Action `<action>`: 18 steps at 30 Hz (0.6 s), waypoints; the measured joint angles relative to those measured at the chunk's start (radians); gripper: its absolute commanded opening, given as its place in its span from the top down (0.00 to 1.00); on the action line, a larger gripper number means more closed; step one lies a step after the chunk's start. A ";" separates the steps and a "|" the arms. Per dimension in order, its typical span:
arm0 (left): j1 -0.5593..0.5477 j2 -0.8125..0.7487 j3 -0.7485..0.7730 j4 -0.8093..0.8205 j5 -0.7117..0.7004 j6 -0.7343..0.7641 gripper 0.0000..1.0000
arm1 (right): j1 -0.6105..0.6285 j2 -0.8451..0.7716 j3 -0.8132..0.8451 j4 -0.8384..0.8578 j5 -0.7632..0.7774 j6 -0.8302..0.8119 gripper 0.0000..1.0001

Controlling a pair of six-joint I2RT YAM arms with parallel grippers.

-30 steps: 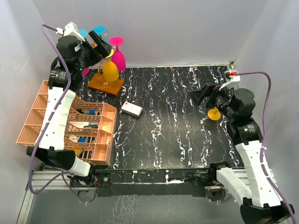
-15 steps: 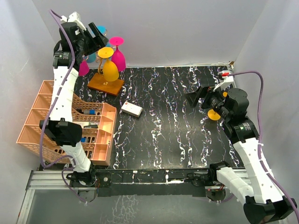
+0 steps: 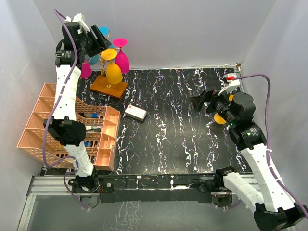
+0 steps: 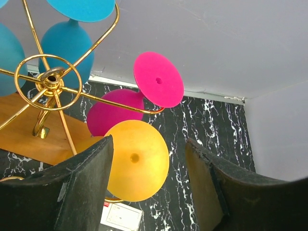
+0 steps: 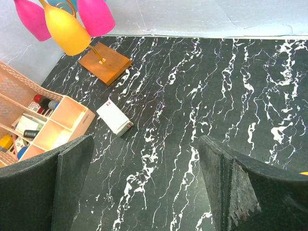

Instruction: Take the wine glass off the wine glass rack

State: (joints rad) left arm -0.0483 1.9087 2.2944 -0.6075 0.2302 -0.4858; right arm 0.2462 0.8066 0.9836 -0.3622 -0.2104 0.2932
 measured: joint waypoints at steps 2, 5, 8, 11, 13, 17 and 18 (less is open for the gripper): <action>0.002 0.000 0.000 -0.004 0.002 0.005 0.42 | 0.006 0.000 0.000 0.000 0.006 -0.004 0.01; 0.011 0.000 0.000 -0.012 0.007 0.016 0.43 | 0.013 0.000 0.000 0.000 0.015 -0.005 0.01; 0.022 0.000 -0.005 -0.025 0.015 0.024 0.41 | 0.015 0.000 0.000 0.000 0.022 -0.006 0.01; 0.032 0.000 -0.018 -0.030 0.022 0.031 0.40 | 0.016 0.000 0.000 0.000 0.026 -0.007 0.01; 0.035 0.001 -0.024 -0.031 0.029 0.032 0.41 | 0.016 0.000 0.000 0.000 0.028 -0.008 0.01; 0.039 0.002 -0.030 -0.032 0.053 0.033 0.42 | 0.018 0.000 0.000 0.000 0.029 -0.008 0.01; 0.039 0.002 -0.031 -0.032 0.058 0.033 0.42 | 0.019 0.000 0.000 0.000 0.029 -0.008 0.01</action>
State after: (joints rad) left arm -0.0093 1.9106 2.2635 -0.6399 0.2882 -0.4530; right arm 0.2649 0.8070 0.9836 -0.3622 -0.1810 0.2855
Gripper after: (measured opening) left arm 0.592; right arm 0.991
